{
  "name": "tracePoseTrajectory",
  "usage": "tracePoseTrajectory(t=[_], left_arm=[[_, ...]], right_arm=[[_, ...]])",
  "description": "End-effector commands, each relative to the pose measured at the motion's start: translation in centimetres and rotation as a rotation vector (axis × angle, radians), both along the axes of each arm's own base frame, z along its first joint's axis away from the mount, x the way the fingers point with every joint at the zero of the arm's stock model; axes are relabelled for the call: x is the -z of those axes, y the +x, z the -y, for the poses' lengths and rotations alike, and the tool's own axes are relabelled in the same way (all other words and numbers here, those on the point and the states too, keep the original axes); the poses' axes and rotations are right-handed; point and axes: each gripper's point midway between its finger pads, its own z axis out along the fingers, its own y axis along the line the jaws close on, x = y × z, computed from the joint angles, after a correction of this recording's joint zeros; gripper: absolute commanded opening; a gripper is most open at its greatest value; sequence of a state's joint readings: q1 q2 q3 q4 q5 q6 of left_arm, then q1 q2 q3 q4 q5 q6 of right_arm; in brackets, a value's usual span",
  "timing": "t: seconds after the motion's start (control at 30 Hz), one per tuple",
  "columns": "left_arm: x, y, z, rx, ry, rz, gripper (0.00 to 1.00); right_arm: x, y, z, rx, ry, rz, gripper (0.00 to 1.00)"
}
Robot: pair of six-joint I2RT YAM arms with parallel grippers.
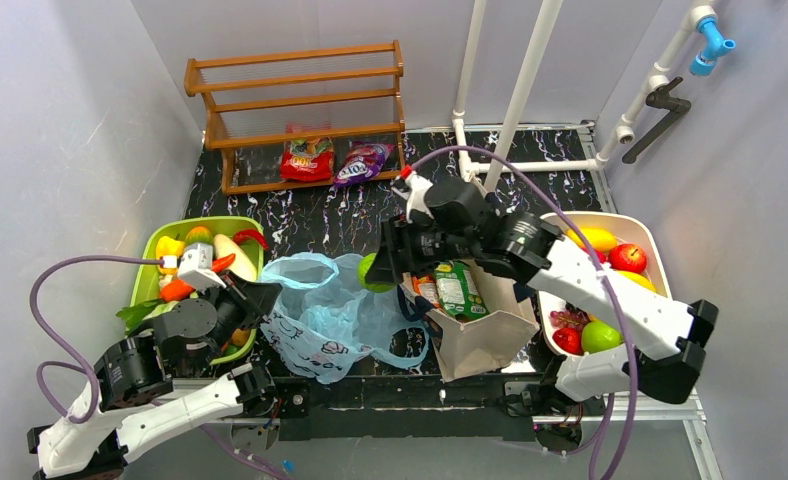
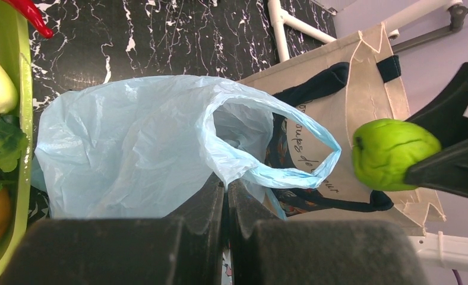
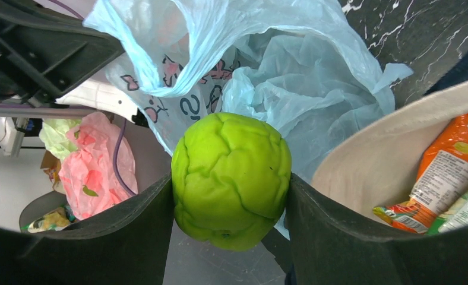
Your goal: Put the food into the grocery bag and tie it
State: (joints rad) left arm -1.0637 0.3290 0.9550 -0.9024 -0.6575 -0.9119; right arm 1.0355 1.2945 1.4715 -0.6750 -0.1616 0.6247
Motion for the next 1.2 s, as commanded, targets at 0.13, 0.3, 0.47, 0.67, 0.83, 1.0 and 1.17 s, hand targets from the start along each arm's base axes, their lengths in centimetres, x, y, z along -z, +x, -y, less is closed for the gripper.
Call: tracePoseTrajectory(t=[0.13,0.3,0.47,0.67,0.83,1.0,1.17], left_arm=[[0.2,0.1,-1.5,-0.065,-0.011,0.0,0.0],[0.2,0.0,-1.6,-0.065,-0.009,-0.002,0.0],[0.2,-0.1,-1.9,-0.069,-0.024,0.0,0.0],[0.2,-0.4,-2.6,-0.082,-0.049,0.004,0.0],[0.1,-0.5,-3.1,-0.093,-0.066,0.009,0.0],[0.3,-0.7,-3.6,-0.103,-0.071,0.007,0.0],[0.4,-0.8,-4.1,-0.112,-0.075,0.006,0.0]], right_arm=[[1.1,-0.1,-5.0,-0.02,0.023,0.013,0.42],[3.0,-0.3,-7.0,-0.042,0.007,-0.001,0.43],[4.3,0.1,-8.3,-0.041,0.006,-0.005,0.45],[4.8,-0.1,-10.6,-0.078,0.035,-0.027,0.46],[5.4,-0.5,-12.4,-0.101,0.026,-0.046,0.47],[5.6,-0.7,-13.2,-0.095,0.02,-0.042,0.56],[5.8,-0.9,-13.4,-0.099,0.011,-0.046,0.71]])
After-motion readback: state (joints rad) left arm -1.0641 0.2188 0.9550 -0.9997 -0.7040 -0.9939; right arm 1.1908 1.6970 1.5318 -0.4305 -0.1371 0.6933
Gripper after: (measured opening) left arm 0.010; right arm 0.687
